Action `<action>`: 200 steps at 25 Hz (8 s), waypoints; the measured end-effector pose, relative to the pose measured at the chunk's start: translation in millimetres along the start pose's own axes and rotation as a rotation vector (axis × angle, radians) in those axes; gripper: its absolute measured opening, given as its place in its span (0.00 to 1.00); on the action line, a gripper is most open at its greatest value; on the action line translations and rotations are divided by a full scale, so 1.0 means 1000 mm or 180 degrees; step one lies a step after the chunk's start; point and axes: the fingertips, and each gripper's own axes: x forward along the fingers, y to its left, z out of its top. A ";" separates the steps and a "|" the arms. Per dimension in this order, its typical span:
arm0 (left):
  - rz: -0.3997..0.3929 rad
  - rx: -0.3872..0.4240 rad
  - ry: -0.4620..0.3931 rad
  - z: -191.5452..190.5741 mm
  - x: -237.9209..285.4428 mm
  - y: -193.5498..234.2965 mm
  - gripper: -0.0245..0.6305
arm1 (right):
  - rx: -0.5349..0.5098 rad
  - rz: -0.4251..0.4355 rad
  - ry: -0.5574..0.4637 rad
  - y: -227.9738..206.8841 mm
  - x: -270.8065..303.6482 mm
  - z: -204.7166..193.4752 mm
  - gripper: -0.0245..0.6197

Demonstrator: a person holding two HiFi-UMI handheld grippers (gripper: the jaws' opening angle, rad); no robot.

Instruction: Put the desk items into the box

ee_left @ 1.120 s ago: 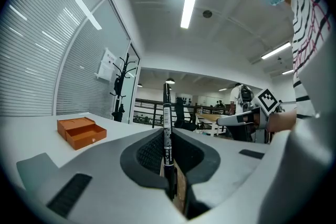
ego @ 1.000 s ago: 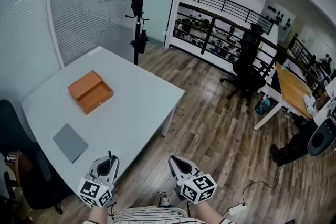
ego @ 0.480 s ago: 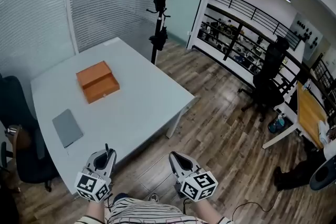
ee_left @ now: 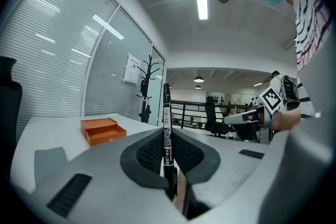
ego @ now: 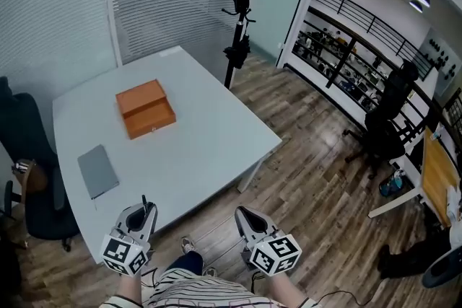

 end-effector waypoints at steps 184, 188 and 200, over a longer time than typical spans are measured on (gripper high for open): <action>0.0676 0.1125 0.2210 -0.057 0.396 0.344 0.10 | -0.0055 0.1009 0.0891 -0.147 0.371 0.064 0.08; 0.0713 0.1070 0.1882 -0.032 0.380 0.330 0.09 | -0.0073 0.1011 0.0872 -0.134 0.361 0.062 0.08; 0.0820 0.1048 0.1065 0.032 0.306 0.291 0.07 | -0.0185 0.1009 0.0741 -0.092 0.332 0.065 0.08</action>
